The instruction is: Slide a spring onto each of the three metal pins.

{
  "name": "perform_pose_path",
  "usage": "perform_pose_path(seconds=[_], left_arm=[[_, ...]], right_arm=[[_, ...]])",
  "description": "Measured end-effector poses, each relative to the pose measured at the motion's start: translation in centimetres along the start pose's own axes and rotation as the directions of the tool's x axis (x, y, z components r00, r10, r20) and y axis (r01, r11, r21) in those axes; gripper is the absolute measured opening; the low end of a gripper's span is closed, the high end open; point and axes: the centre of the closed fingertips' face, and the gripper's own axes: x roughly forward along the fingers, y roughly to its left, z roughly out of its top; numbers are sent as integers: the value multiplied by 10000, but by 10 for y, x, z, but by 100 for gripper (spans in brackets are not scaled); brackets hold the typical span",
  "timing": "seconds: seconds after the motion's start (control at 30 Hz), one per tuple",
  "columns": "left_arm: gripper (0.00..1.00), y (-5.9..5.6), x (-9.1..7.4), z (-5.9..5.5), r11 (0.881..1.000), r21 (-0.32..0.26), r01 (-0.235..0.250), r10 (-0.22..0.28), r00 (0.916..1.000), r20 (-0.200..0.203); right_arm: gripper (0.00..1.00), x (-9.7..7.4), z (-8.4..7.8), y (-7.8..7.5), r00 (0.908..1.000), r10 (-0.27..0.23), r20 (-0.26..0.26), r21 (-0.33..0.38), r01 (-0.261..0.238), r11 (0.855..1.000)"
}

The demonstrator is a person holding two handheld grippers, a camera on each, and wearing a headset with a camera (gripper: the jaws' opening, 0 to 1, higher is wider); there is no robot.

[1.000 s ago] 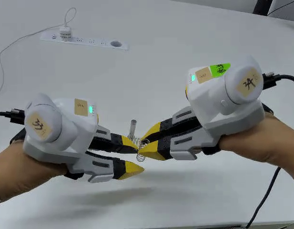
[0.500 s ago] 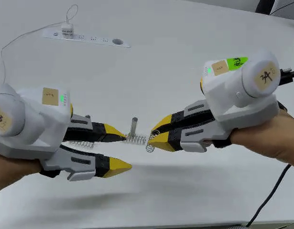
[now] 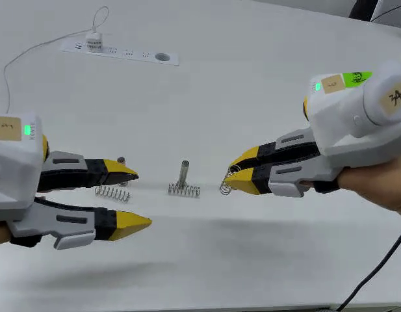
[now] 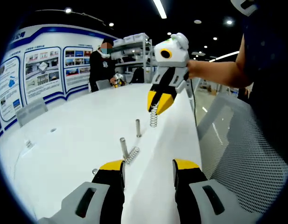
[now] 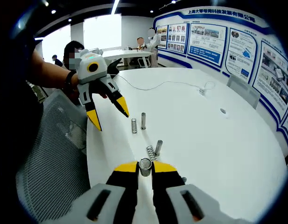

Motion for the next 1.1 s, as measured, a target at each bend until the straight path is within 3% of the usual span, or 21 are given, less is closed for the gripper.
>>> perform_pose_path(seconds=[0.3, 0.53, 0.8, 1.1], left_arm=[[46, 16, -18, -11, 9954, -521, -809, 813, 9967, 53], [51, 27, -29, -13, 9871, -818, -1378, 1396, 9901, 162], [55, 31, -33, -14, 9810, -965, -1684, 1712, 9850, 206], [59, 31, -33, -16, 9778, -1079, -1796, 1826, 9830, 187]], right_arm=[[12, -11, 1, -19, 9984, -544, 151, 191, 541, 9984], [12, -18, 1, -38, 9931, -1124, 337, 464, 1108, 9928], [12, -17, -7, -55, 9857, -1655, 305, 778, 1628, 9836], [12, -8, -21, -67, 9839, -1778, 196, 1241, 1741, 9769]])
